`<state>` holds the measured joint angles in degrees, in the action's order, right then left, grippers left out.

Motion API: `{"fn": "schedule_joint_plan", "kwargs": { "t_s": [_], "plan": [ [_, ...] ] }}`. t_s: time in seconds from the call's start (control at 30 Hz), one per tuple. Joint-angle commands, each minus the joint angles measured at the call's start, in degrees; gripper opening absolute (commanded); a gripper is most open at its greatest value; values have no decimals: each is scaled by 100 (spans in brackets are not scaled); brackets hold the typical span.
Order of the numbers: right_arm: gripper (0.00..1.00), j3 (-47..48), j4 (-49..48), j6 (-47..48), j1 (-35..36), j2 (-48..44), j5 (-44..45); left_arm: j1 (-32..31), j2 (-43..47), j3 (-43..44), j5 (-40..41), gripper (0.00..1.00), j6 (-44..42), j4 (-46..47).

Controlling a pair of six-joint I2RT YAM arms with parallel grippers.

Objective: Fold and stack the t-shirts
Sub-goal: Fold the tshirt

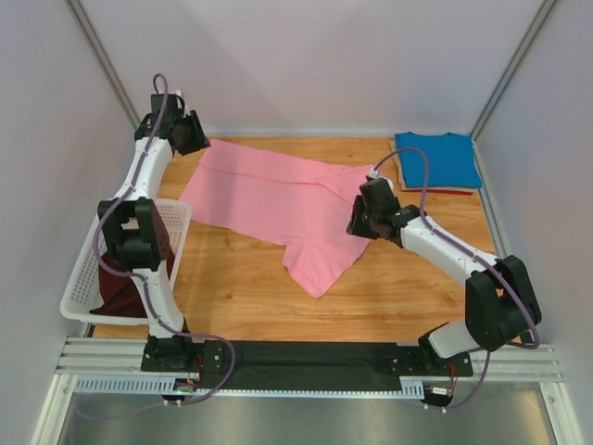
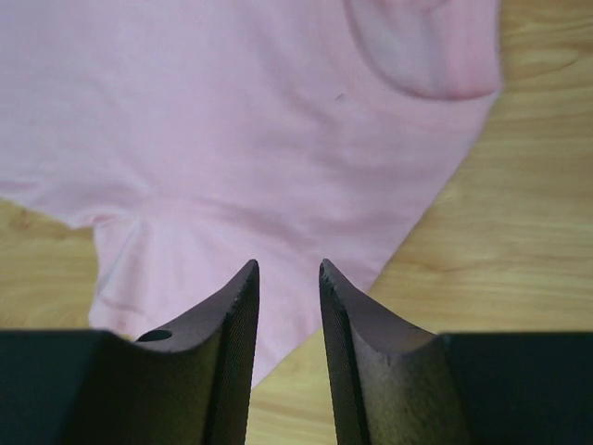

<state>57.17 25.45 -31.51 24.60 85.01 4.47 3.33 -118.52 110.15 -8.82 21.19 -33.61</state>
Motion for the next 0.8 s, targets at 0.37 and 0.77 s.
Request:
{"fn": "schedule_joint_plan", "kwargs": {
  "t_s": [0.37, 0.77],
  "plan": [
    [26, -733, -489, -1147, 2258, 314, 326, -316, 2499, -2524, -832, 46, 272, -58],
    [22, -1313, 486, -1463, 2901, 359, 1161, -518, 3107, -3175, -402, 47, 26, -577]
  ]
}}
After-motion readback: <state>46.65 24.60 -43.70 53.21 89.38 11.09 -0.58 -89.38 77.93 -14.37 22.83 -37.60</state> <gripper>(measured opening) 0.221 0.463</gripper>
